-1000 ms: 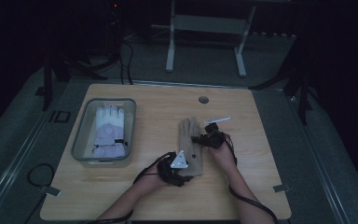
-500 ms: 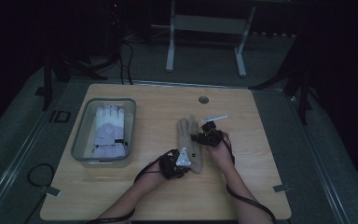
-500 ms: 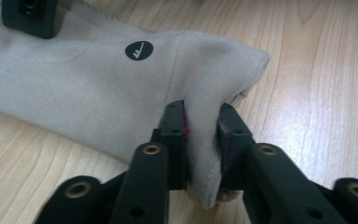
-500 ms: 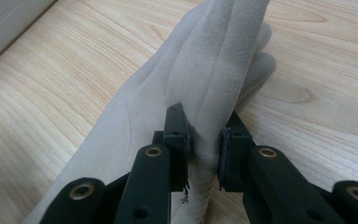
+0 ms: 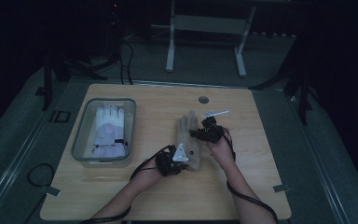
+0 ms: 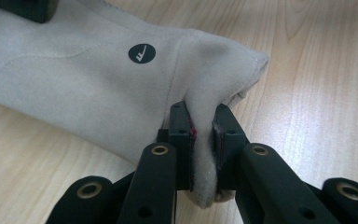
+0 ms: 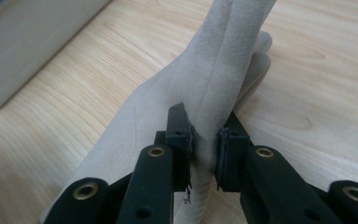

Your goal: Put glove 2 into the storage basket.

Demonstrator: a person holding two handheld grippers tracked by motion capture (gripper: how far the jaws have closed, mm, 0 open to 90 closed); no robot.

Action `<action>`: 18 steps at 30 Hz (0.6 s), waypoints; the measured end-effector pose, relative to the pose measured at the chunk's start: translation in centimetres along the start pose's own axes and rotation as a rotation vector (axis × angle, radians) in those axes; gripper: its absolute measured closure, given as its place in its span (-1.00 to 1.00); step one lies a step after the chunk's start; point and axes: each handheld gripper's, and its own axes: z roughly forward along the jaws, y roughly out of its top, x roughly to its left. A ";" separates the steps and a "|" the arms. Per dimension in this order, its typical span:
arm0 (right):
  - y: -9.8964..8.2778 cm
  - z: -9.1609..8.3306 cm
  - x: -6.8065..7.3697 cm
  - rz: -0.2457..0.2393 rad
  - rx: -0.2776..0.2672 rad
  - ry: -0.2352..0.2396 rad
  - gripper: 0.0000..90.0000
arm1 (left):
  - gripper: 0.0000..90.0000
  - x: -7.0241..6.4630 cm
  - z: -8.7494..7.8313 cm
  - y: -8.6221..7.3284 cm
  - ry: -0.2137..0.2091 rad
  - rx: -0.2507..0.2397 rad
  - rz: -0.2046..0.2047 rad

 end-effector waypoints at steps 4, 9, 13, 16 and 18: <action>0.9 -0.4 0.8 -0.016 -0.014 0.007 0.74 | 0.80 0.1 -1.3 0.3 0.019 0.009 0.017; 2.0 -0.8 1.9 -0.038 -0.032 0.010 0.74 | 0.80 0.5 -2.7 0.4 0.029 0.007 0.014; 3.0 -1.0 2.7 -0.052 -0.044 0.015 0.74 | 0.80 0.9 -3.8 0.4 0.034 0.000 0.005; 3.7 -1.1 3.4 -0.070 -0.054 0.015 0.74 | 0.80 1.1 -4.6 0.4 0.045 0.001 0.011; 4.3 -1.1 3.9 -0.078 -0.060 0.019 0.74 | 0.80 1.3 -5.2 0.3 0.061 0.011 0.018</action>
